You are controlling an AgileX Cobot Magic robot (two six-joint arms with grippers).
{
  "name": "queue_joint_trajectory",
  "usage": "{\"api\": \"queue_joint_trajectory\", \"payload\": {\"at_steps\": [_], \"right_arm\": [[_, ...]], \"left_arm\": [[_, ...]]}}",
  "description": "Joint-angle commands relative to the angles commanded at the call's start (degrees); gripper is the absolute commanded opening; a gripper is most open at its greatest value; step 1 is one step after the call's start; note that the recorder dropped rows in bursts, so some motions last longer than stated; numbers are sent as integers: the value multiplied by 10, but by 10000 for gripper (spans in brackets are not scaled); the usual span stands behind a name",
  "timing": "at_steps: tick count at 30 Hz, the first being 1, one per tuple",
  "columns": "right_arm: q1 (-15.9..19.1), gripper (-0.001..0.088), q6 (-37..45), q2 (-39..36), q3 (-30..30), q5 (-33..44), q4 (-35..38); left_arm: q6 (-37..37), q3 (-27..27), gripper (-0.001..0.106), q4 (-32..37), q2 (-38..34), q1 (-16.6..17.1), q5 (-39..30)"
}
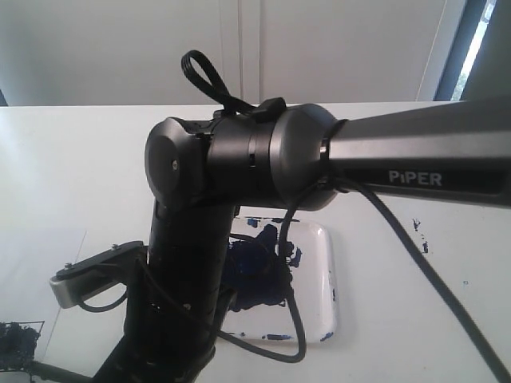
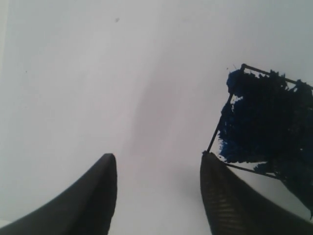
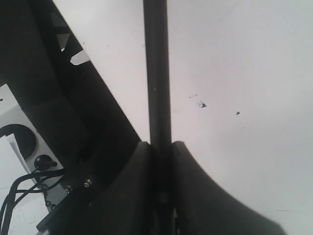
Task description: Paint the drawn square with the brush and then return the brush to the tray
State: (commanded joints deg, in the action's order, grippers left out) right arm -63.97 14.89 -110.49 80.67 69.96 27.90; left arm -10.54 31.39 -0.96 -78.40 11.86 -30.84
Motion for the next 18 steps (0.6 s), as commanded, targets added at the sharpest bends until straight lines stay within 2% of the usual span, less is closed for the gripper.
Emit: {"api": "queue_joint_trajectory", "payload": {"at_steps": [7,18], "right_arm": [[0,0,-1,0,-35,0,0],[0,0,2,16,-27,0,9]], "left_arm": [[0,0,564,-2,0,0,1],[0,0,564,-3,0,0,3]]}}
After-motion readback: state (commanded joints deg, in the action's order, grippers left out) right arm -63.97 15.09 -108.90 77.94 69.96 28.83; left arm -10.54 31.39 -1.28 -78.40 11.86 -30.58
